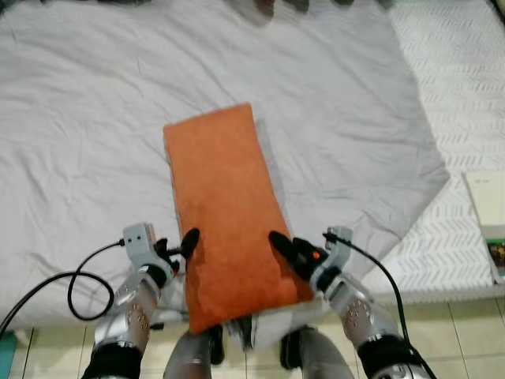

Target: Clean up the room

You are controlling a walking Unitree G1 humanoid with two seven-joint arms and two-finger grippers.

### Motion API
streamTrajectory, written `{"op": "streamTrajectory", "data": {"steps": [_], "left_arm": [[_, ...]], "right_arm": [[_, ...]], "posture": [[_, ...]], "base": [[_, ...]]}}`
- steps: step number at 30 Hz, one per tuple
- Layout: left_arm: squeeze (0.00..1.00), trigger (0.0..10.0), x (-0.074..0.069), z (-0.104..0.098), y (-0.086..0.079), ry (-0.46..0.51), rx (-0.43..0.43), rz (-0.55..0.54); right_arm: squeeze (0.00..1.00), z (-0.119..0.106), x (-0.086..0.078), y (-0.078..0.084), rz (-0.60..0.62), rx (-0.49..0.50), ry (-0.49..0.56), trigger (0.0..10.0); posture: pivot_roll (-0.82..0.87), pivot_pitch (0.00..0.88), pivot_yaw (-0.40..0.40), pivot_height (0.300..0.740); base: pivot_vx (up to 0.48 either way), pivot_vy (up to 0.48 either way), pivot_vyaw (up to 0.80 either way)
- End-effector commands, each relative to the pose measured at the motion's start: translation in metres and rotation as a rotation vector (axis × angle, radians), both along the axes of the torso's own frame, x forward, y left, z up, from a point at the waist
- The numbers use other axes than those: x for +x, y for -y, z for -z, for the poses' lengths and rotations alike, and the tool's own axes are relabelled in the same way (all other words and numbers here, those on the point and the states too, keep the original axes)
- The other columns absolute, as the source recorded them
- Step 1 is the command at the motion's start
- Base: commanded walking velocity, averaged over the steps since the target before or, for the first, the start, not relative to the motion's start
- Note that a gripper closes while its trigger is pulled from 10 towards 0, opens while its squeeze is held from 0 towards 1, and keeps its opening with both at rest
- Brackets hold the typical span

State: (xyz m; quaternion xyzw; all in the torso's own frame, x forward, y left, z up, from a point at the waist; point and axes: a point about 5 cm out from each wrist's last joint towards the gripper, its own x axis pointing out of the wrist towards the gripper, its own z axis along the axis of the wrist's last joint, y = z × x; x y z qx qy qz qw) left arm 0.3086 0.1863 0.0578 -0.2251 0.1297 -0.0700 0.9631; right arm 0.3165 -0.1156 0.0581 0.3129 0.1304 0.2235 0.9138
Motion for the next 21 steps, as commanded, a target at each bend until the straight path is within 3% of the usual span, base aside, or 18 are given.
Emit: {"op": "streamTrajectory", "data": {"steps": [1,6,7,11,13,18,20,21], "left_arm": [[0.0,10.0,-0.011,0.01,0.007,-0.038,-0.052,0.034],[0.0,10.0,-0.009,0.007,0.024,-0.021,-0.173,0.08],[0.0,10.0,-0.007,0.005,0.037,-0.021,-0.235,0.113],[0.0,10.0,-0.006,0.005,0.044,-0.029,-0.267,0.133],[0.0,10.0,-0.007,0.015,0.059,-0.094,-0.333,0.166],[0.0,10.0,-0.013,0.034,0.067,-0.197,-0.349,0.161],[0.0,10.0,-0.013,0.034,0.067,-0.197,-0.349,0.161],[0.0,0.0,-0.015,0.04,0.066,-0.228,-0.338,0.144]], "right_arm": [[0.0,0.006,-0.005,0.002,0.039,0.048,-0.029,10.0],[0.0,-0.001,-0.004,-0.001,0.038,0.081,-0.006,10.0],[0.0,0.001,-0.005,-0.003,0.023,0.069,-0.006,10.0],[0.0,0.003,-0.006,-0.003,0.016,0.062,-0.011,10.0],[0.0,0.009,-0.009,-0.006,-0.003,0.038,-0.028,10.0],[0.0,0.012,-0.013,-0.014,-0.037,0.022,-0.04,10.0],[0.0,0.012,-0.013,-0.014,-0.037,0.022,-0.04,10.0],[0.0,0.014,-0.015,-0.018,-0.05,0.018,-0.044,0.0]], "posture": [[0.07,0.577,0.021,0.74],[0.05,0.576,0.015,0.74],[0.05,0.572,0.006,0.74],[0.04,0.569,-0.001,0.74],[0.02,0.569,-0.012,0.74],[0.01,0.565,-0.022,0.74],[0.01,0.565,-0.022,0.74],[0.01,0.564,-0.024,0.74]], "base": [[0.0,0.0,0.0],[0.0,0.0,0.0],[0.0,0.0,0.0],[0.0,0.0,0.0],[0.0,0.0,0.0],[0.0,0.0,0.0],[0.0,0.0,0.0],[0.0,0.0,0.0]]}}
